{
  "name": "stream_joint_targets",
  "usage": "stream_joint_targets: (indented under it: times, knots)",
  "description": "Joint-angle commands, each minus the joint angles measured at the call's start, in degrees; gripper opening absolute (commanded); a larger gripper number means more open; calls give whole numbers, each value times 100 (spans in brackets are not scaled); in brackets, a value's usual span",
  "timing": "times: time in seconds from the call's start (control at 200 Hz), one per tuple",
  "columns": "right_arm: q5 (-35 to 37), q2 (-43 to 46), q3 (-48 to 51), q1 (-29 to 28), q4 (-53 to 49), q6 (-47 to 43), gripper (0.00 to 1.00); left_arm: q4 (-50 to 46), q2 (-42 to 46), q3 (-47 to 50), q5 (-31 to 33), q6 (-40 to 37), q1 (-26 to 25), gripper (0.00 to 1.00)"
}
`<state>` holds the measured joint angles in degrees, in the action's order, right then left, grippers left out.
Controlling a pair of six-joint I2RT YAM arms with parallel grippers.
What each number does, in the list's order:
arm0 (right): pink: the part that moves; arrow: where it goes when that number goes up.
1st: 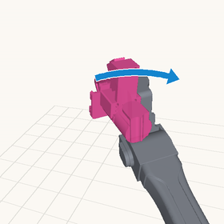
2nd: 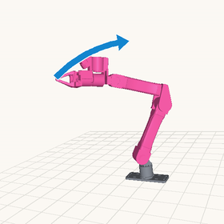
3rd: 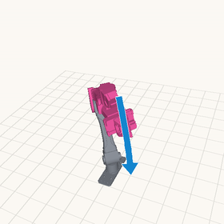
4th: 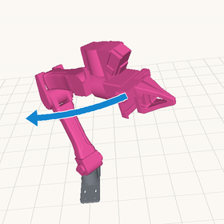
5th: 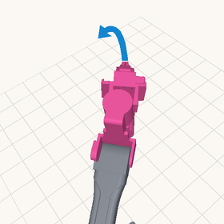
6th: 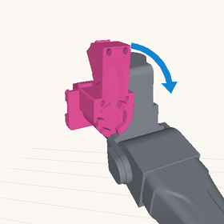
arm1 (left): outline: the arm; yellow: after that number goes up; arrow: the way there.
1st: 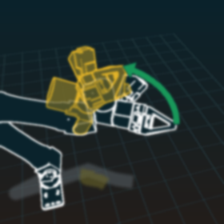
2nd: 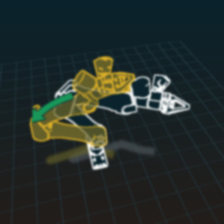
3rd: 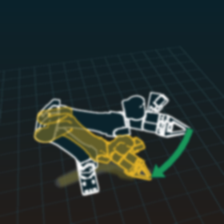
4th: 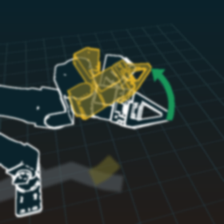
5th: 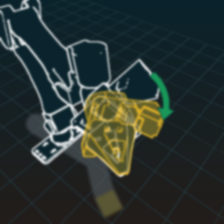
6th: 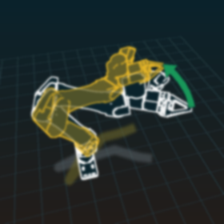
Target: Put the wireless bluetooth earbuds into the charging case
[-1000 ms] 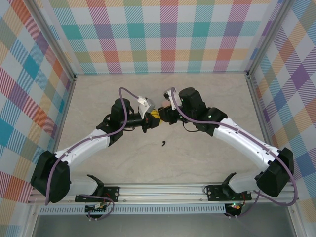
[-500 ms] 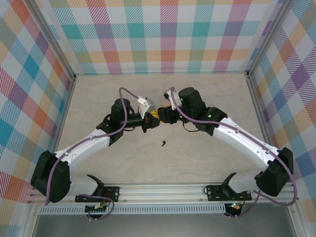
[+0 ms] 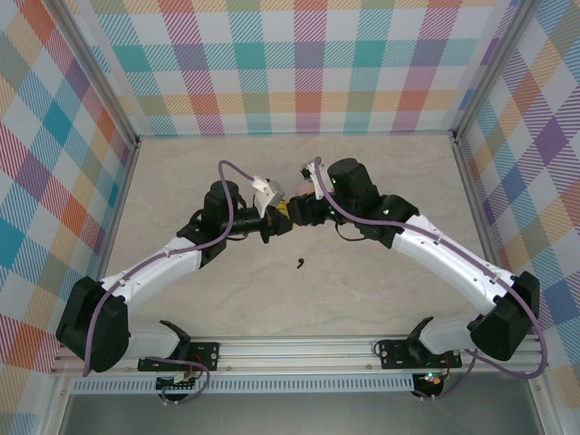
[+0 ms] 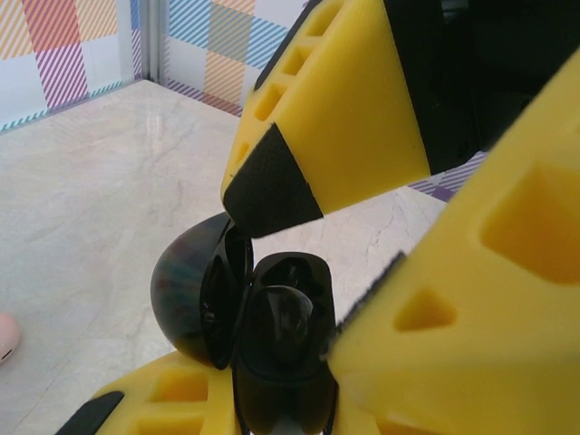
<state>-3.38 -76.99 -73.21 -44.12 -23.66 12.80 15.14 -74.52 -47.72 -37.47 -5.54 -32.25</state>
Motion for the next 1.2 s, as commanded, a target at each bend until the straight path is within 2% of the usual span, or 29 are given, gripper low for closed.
stream_joint_targets:
  times: [0.0,0.28,0.48,0.74,0.97,1.195]
  knots:
    - [310,246,-194,-35,-39,96,57,97,43,-103,-101,-13,-88,19]
    - [1236,583,-94,58,-442,152,60,52,86,-147,-76,0,-88,19]
    - [1621,778,128,554,-999,457,61,-66,230,-191,-28,-8,-88,18]
    - [1056,624,545,1229,-1646,925,61,-380,562,-263,138,25,-88,19]
    - [630,-92,781,1257,-1811,1461,62,-640,871,-226,317,71,-88,19]
    - [-324,-860,1070,1202,-1313,2194,58,-840,1070,-158,412,16,-88,19]
